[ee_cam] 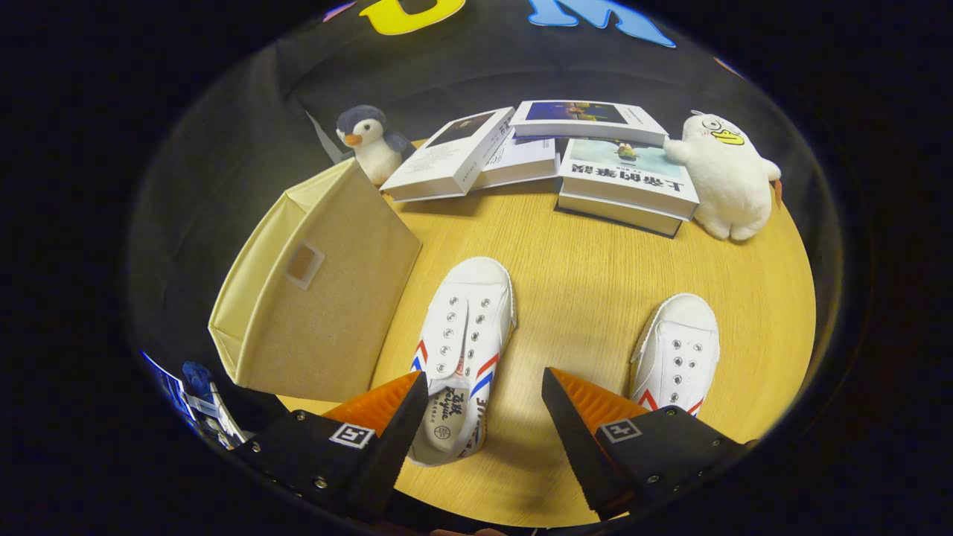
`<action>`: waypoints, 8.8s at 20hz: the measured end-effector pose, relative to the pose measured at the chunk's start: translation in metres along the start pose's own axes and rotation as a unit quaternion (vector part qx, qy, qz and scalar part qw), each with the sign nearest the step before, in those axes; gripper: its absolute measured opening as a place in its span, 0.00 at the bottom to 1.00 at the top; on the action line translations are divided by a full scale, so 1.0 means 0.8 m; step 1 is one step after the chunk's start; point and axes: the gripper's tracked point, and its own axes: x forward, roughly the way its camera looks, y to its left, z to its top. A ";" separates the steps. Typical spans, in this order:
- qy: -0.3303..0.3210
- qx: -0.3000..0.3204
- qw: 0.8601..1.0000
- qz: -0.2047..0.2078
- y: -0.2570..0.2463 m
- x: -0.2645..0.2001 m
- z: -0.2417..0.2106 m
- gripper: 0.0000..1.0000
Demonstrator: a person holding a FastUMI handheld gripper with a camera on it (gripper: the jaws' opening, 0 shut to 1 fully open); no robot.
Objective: Open the storage box then place both shoes into the box .Put the left shoe in first, then the right shoe, with the right side of both shoes facing outward in a uniform manner.
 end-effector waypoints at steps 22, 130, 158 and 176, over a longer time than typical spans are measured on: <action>0.073 0.097 0.992 0.027 0.006 0.047 -0.019 0.01; 0.059 0.169 0.979 -0.098 -0.177 -0.143 -0.048 0.79; 0.133 0.246 0.957 -0.074 -0.203 -0.075 -0.088 0.00; 0.064 0.194 0.979 -0.019 -0.099 -0.144 0.016 0.00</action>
